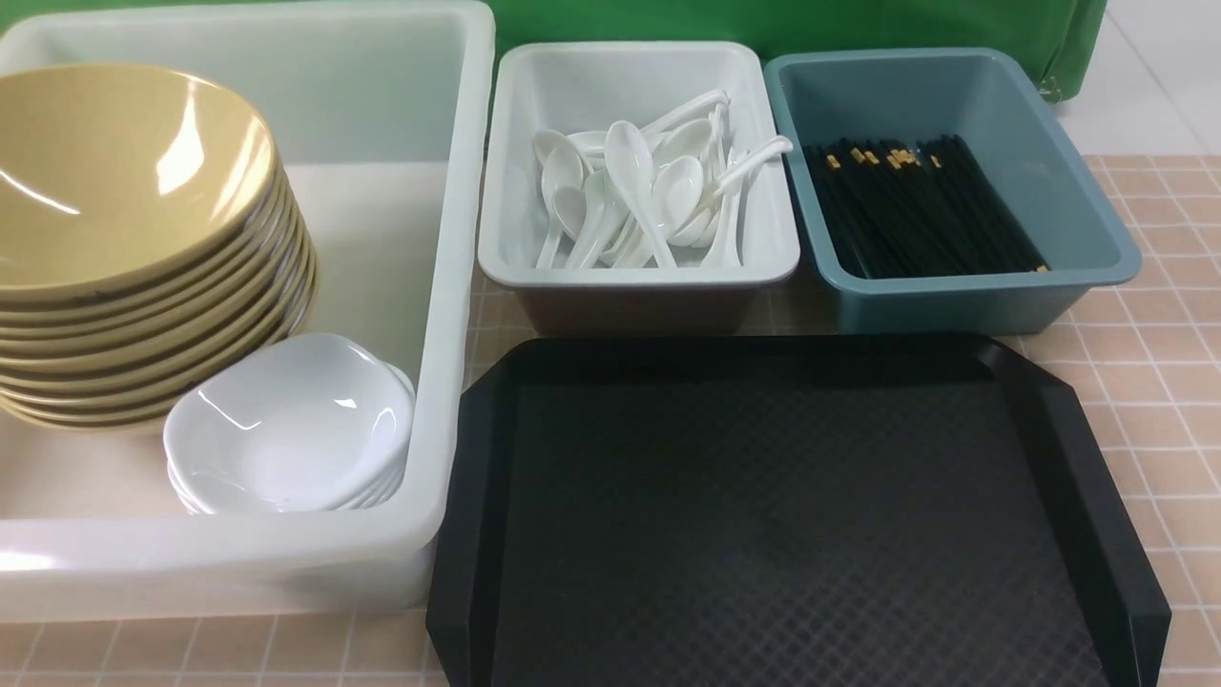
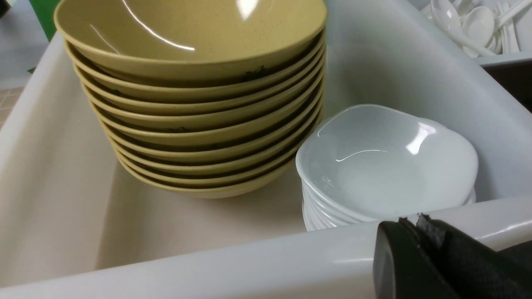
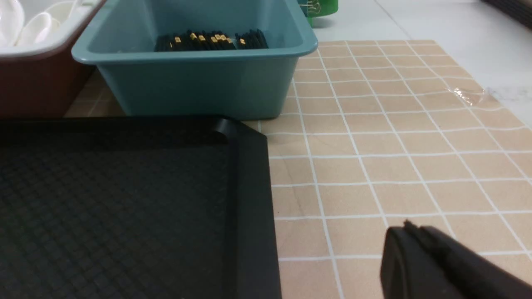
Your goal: On brown table put chopsticks spoon bowls plates into blue grey white boxes.
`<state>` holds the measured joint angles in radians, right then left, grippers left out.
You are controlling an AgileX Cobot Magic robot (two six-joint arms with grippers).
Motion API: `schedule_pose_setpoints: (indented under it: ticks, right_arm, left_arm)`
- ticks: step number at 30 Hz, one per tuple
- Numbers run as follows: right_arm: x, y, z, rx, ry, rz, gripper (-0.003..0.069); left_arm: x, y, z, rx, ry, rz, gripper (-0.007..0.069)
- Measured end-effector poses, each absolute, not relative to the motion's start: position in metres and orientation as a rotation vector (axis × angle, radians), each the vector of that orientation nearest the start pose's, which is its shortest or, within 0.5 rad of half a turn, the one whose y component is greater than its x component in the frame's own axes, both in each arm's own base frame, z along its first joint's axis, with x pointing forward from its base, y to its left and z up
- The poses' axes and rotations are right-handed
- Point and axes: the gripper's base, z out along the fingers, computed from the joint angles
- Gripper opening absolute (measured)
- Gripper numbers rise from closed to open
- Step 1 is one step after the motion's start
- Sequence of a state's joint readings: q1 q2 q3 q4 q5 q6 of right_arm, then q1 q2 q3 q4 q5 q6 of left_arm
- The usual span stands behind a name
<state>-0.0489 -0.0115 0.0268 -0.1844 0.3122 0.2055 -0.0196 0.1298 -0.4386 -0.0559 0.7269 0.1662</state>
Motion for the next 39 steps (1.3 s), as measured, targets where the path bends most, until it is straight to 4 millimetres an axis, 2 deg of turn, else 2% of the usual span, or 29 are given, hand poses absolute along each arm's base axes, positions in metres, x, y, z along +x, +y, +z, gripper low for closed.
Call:
schedule_pose_setpoints:
  ticks: [25, 31, 36, 38, 39]
  right_arm:
    - [0.054, -0.008, 0.177, 0.111, 1.804, -0.065, 0.0044]
    - [0.054, -0.008, 0.177, 0.112, 1.805, -0.065, 0.0047]
    - [0.054, -0.008, 0.177, 0.112, 1.805, -0.065, 0.0047]
    - [0.054, -0.008, 0.177, 0.112, 1.805, -0.065, 0.0048]
    - [0.054, -0.008, 0.177, 0.112, 1.805, -0.065, 0.0048]
  left_arm:
    - [0.034, -0.004, 0.285, 0.16, 1.896, 0.033, 0.0001]
    - [0.035, -0.003, 0.276, 0.165, 1.92, 0.047, 0.0001]
    - [0.029, -0.003, 0.269, 0.151, 1.817, 0.053, 0.0001]
    - [0.033, -0.003, 0.253, 0.138, 1.751, 0.046, 0.0001]
    - [0.034, -0.003, 0.252, 0.137, 1.747, 0.046, 0.0001]
